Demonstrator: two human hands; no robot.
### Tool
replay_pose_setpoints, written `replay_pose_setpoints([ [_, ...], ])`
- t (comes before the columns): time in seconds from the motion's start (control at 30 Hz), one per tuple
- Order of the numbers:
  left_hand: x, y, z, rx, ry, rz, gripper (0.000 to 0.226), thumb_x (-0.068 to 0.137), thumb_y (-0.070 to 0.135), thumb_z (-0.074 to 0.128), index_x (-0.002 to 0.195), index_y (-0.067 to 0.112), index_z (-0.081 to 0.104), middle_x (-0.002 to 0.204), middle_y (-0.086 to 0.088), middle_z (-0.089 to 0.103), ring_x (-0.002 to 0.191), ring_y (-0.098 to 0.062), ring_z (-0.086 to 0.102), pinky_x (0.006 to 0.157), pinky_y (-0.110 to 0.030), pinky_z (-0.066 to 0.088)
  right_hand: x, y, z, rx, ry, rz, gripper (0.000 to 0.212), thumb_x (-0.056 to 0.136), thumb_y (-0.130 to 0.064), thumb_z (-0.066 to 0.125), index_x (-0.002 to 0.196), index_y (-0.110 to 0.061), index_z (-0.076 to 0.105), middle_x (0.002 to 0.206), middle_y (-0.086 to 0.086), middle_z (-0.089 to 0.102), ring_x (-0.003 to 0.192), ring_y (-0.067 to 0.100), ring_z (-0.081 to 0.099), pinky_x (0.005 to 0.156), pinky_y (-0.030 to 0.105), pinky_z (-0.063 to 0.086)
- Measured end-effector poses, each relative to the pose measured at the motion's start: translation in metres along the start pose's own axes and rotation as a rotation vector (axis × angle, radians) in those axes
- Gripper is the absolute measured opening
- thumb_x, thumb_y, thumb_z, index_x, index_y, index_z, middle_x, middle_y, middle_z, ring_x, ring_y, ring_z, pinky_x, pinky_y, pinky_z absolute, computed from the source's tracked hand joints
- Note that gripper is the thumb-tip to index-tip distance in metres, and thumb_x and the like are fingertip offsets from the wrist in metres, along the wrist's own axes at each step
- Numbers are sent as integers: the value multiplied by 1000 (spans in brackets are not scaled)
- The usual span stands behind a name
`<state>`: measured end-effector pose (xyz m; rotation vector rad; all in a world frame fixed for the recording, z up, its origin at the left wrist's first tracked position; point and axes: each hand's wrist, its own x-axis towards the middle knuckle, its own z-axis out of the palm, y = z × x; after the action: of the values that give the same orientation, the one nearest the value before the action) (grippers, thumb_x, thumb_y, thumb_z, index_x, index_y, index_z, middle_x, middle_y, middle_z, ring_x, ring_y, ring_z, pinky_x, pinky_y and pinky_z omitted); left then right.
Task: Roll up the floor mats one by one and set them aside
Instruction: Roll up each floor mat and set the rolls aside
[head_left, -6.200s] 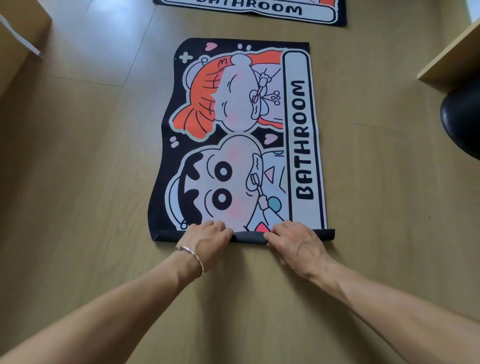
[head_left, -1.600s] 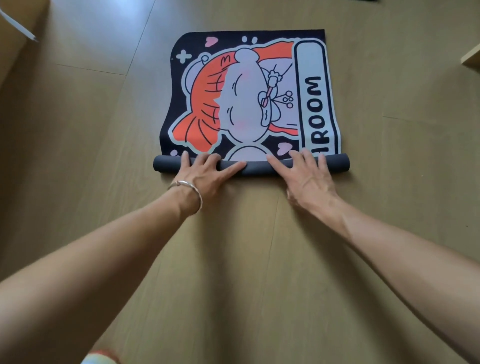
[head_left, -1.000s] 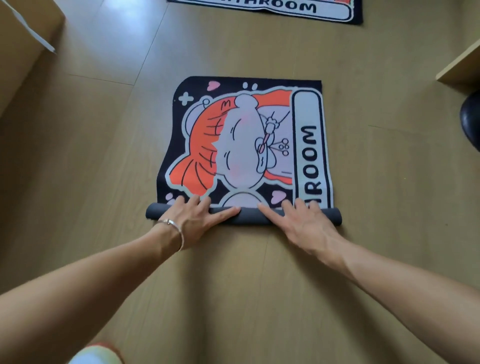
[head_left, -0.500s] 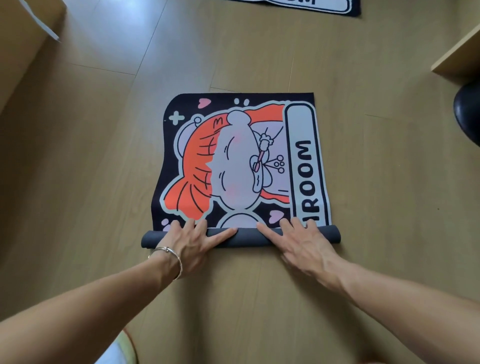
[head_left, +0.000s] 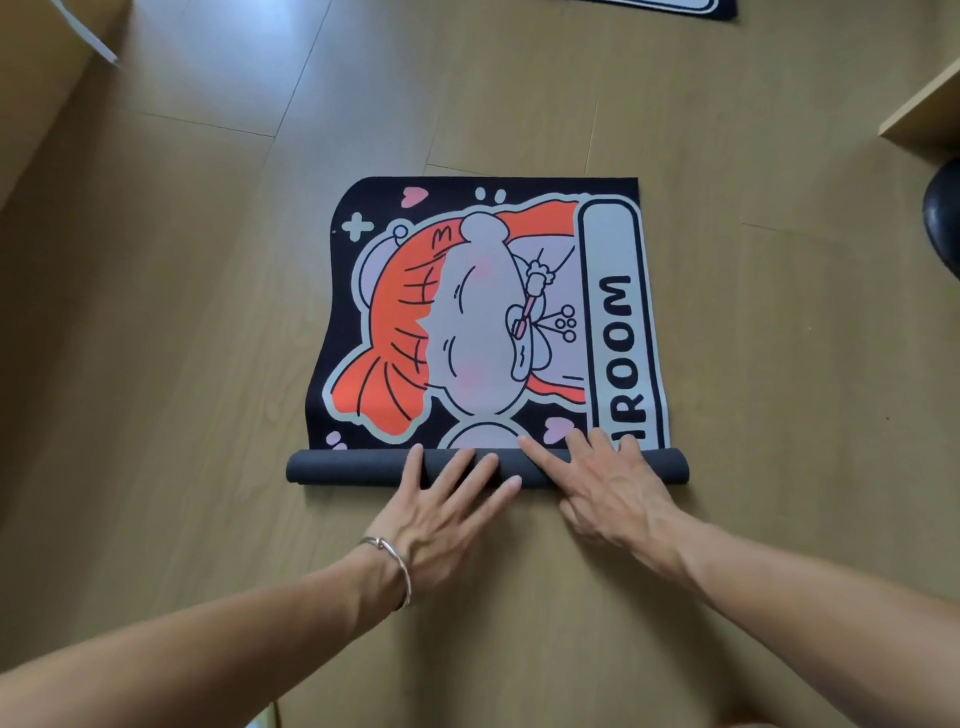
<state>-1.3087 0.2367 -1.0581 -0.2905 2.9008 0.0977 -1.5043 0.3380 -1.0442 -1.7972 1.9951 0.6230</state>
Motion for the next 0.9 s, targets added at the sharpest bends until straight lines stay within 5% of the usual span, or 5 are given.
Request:
replay_pose_setpoints([
  [0.23,13,-3,8,-47,-127,-92,65,83,49,27,139,17,31,142,-6,45,131,-29,35,95,-68,33,4,-10,-13,88,-25,84,83,92,-29,42,149,-19,-18,151,12,12,136,33,18,111,57,12],
  [0.47,44,-33,-5,-14,-233,-88,70,86,56,20,143,18,33,145,-5,42,131,-28,44,99,-62,34,8,-29,-20,170,-48,96,81,96,-34,36,147,-16,-24,158,11,-19,143,36,-21,111,59,-8],
  [0.6,59,-39,-13,-16,-296,-143,76,82,61,-8,148,23,-10,158,-1,-7,145,-26,-6,111,-59,-3,20,-20,-22,170,-30,105,81,98,-52,31,146,-20,-25,157,10,-21,143,38,-19,111,60,-6],
  [0.73,66,-43,-21,-39,-305,-233,74,85,63,1,144,24,-22,156,-3,-18,144,-25,-14,111,-58,-5,33,-12,-27,162,-59,94,89,92,-67,29,147,-21,-23,158,7,-18,144,36,-17,112,60,-5],
  [0.9,49,-48,-17,20,-185,-140,71,87,53,19,147,16,16,149,-14,33,136,-33,34,100,-65,30,56,1,-34,181,-68,115,98,84,-75,29,148,-21,-22,158,8,-18,144,35,-17,112,60,-3],
])
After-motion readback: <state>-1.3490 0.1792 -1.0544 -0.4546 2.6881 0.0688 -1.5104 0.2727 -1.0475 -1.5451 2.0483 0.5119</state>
